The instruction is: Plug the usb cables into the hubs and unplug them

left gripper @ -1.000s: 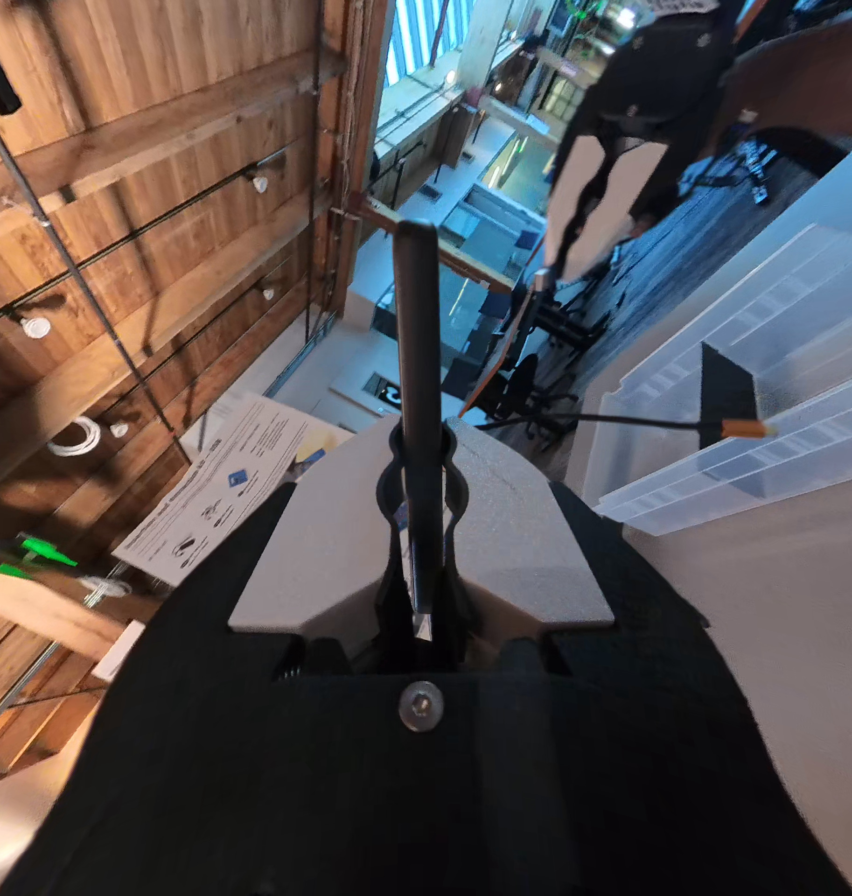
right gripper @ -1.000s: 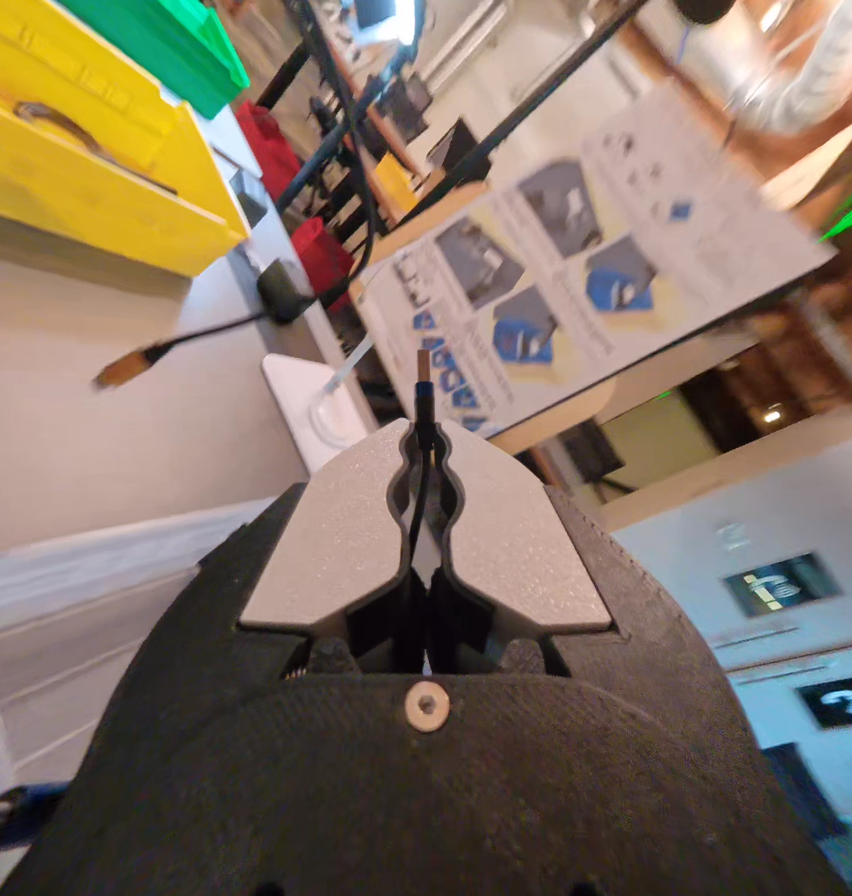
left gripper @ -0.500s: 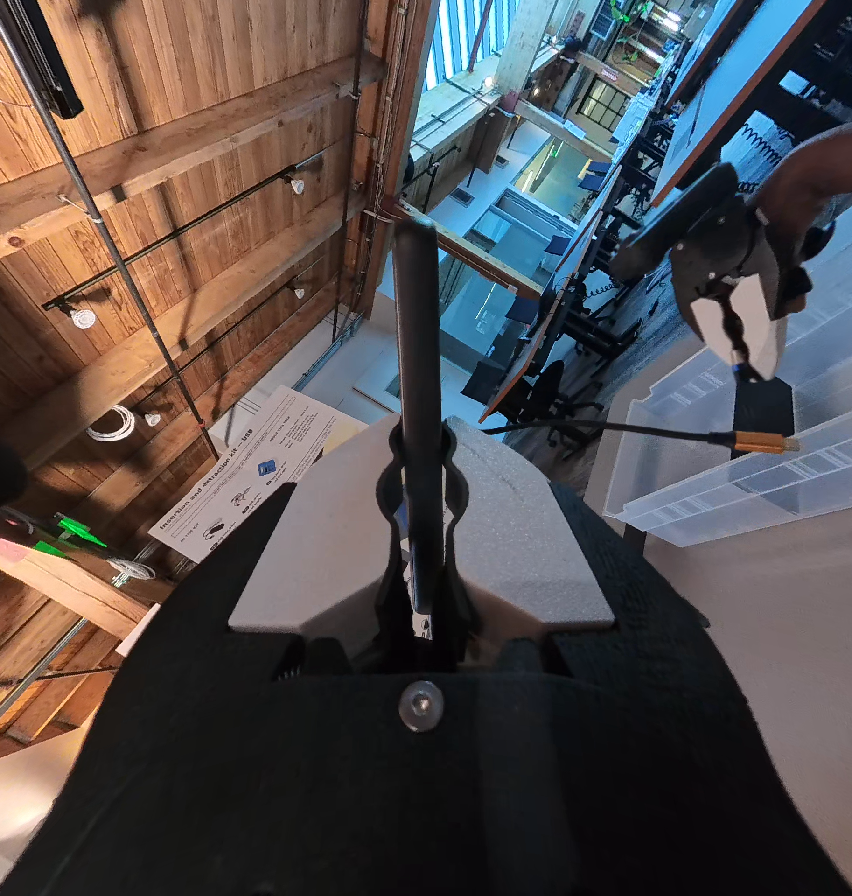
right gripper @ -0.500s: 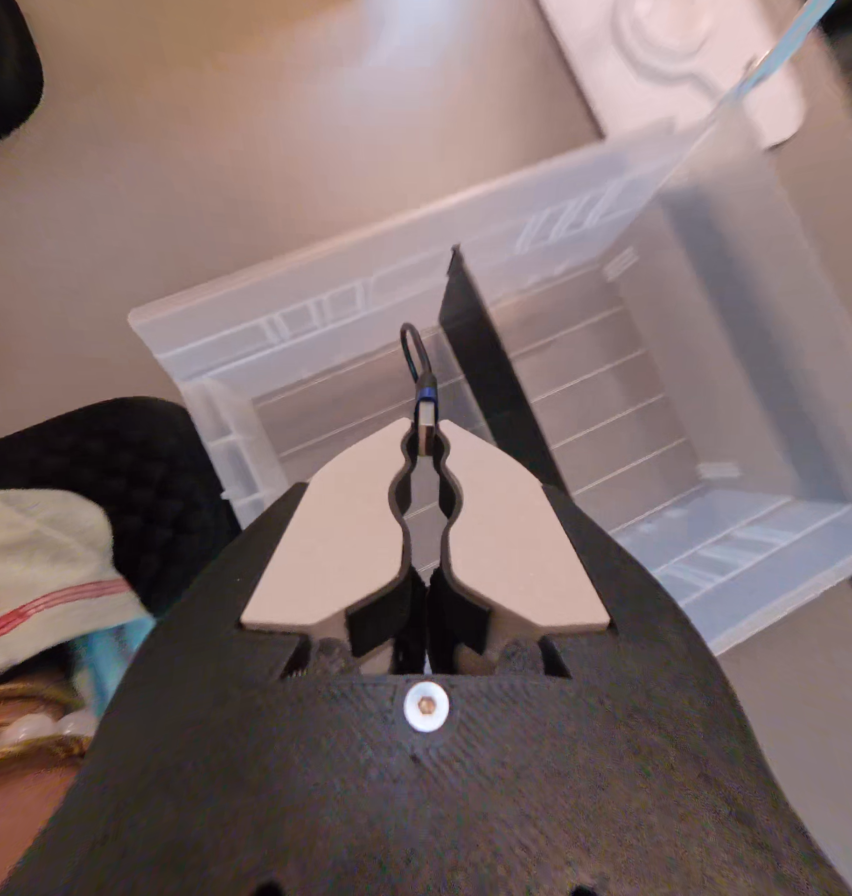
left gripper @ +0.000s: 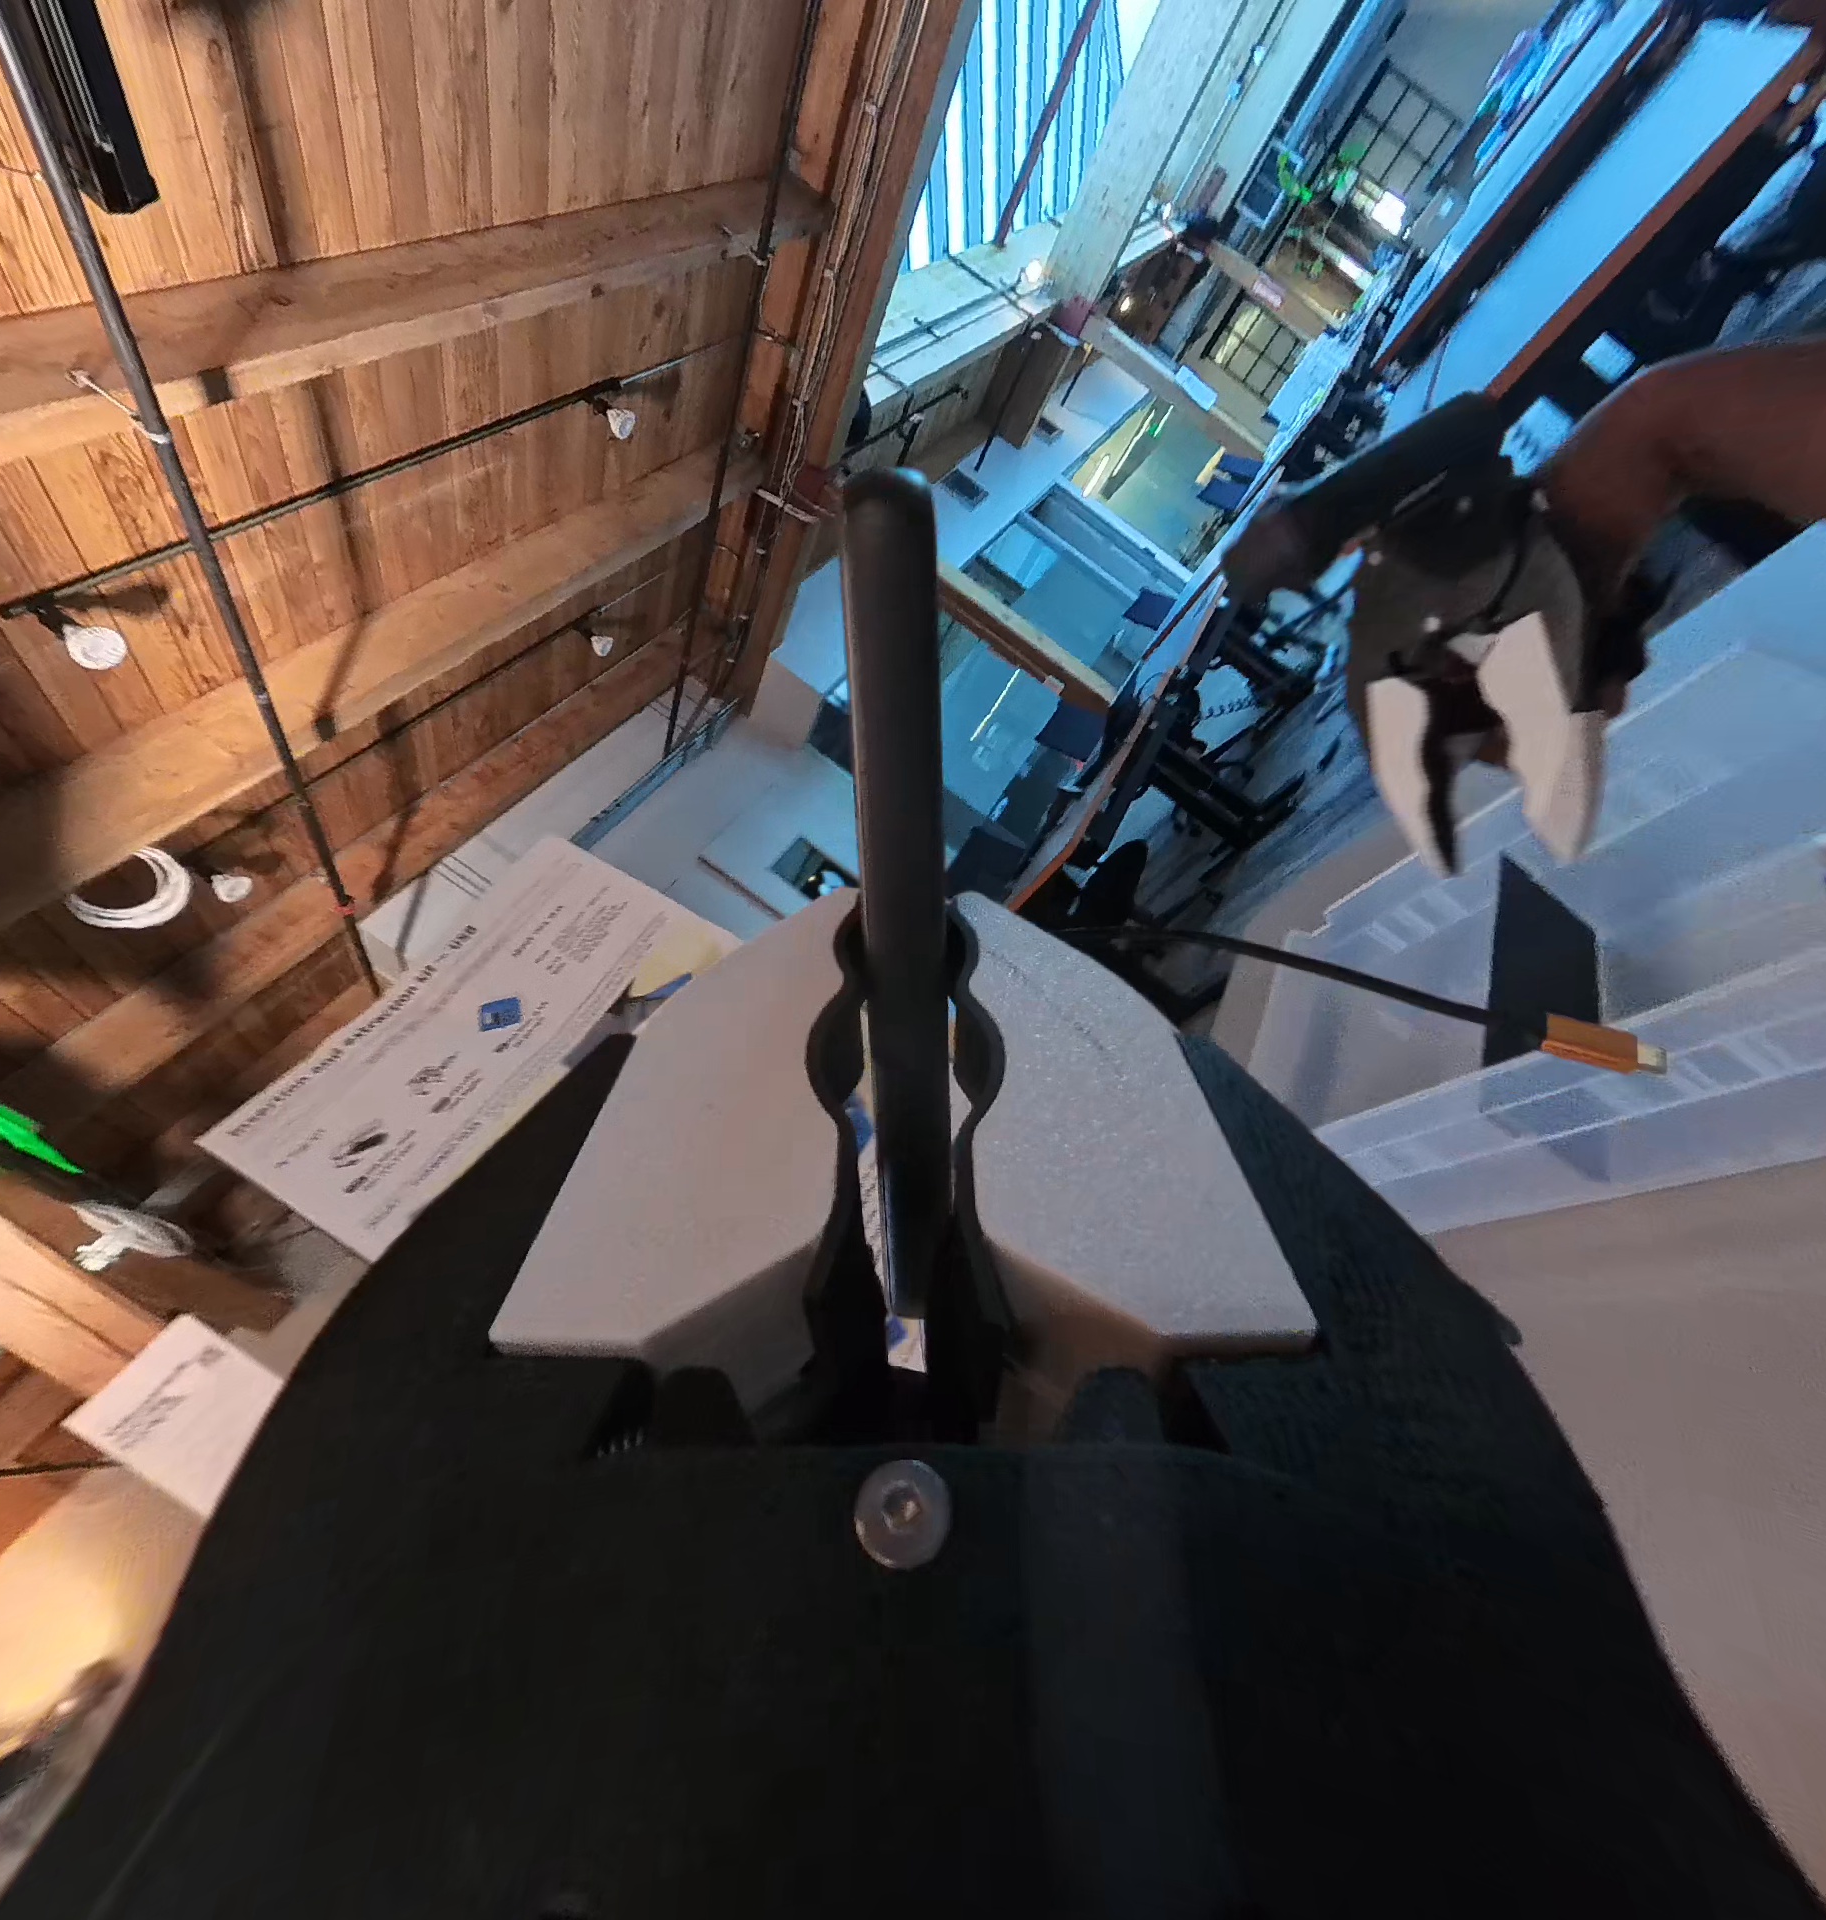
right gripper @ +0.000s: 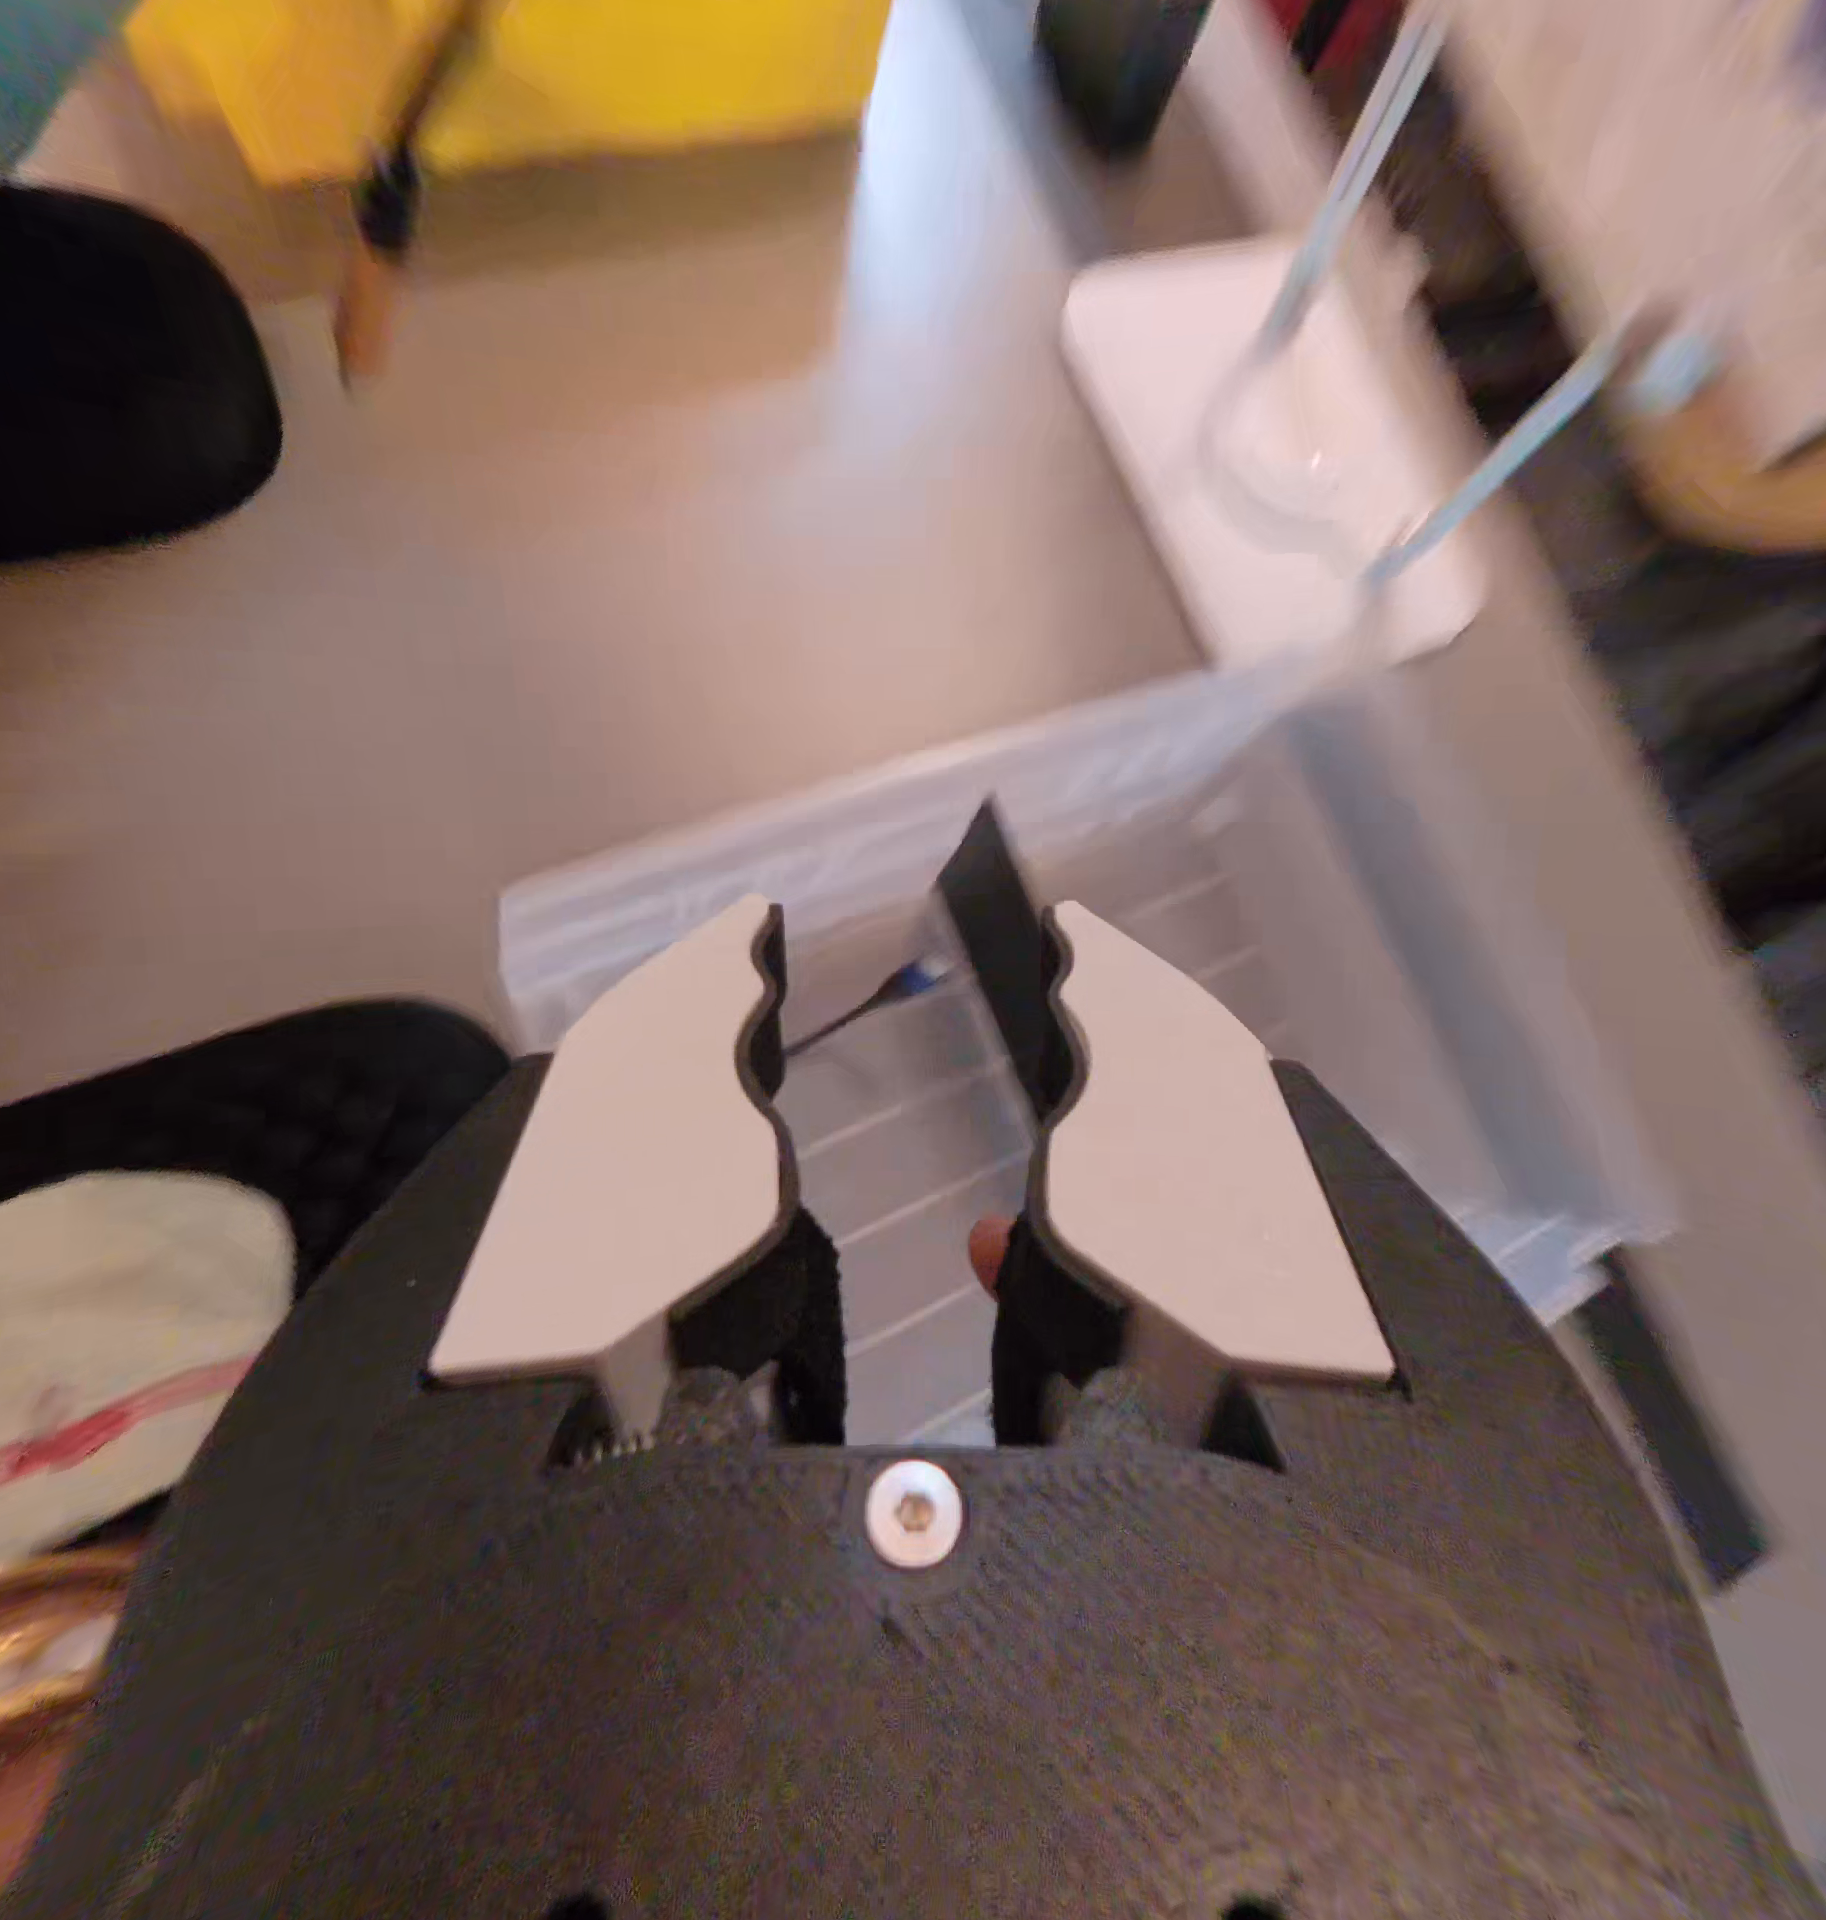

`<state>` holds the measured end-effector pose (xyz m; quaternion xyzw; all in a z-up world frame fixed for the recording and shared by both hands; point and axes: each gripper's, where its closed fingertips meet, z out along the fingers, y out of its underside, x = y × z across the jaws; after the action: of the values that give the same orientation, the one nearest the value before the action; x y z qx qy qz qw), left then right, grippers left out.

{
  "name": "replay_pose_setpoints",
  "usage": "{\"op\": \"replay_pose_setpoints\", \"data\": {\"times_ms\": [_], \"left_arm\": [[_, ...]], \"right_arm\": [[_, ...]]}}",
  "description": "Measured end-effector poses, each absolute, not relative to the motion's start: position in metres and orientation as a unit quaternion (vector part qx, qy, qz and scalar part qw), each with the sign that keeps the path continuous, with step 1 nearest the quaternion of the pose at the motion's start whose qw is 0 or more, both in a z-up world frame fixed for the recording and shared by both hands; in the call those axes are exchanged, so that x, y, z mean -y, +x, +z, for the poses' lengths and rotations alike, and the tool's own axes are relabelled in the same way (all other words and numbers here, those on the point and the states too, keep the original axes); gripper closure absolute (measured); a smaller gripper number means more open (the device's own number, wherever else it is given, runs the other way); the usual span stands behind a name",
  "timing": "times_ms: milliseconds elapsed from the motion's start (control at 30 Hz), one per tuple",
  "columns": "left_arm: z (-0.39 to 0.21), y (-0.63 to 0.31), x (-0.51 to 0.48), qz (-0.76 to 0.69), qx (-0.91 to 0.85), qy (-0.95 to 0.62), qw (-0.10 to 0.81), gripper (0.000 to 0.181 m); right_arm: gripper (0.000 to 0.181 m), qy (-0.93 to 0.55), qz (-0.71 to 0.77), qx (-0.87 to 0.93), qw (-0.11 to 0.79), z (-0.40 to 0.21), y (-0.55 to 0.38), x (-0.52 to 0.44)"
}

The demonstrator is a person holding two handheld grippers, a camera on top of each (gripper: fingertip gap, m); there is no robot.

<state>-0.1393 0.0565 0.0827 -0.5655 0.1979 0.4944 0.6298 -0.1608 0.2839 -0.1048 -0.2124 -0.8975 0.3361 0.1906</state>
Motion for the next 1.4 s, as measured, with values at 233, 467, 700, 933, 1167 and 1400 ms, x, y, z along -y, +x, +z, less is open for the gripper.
{"op": "replay_pose_setpoints", "data": {"times_ms": [233,467,700,933,1167,1400], "left_arm": [[0.077,-0.138,-0.063,0.4,-0.188,-0.582,0.683,0.169],[0.052,-0.112,-0.075,0.282,-0.268,-0.603,0.696,0.169],[0.043,-0.077,-0.072,0.24,-0.37,-0.564,0.698,0.169],[0.05,-0.064,-0.07,0.254,-0.384,-0.548,0.698,0.164],[0.049,-0.057,-0.069,0.266,-0.396,-0.556,0.68,0.169],[0.052,-0.049,-0.066,0.258,-0.411,-0.539,0.689,0.17]], "right_arm": [[0.141,-0.002,0.563,0.725,0.398,0.038,-0.148,-0.181],[0.146,0.129,0.534,0.718,0.427,0.035,-0.128,-0.096],[0.174,0.215,0.52,0.713,0.417,0.027,-0.101,-0.068],[0.174,0.241,0.533,0.697,0.415,0.034,-0.085,-0.066],[0.173,0.26,0.535,0.68,0.429,0.039,-0.076,-0.064],[0.174,0.285,0.561,0.654,0.42,0.044,-0.062,-0.06]]}}
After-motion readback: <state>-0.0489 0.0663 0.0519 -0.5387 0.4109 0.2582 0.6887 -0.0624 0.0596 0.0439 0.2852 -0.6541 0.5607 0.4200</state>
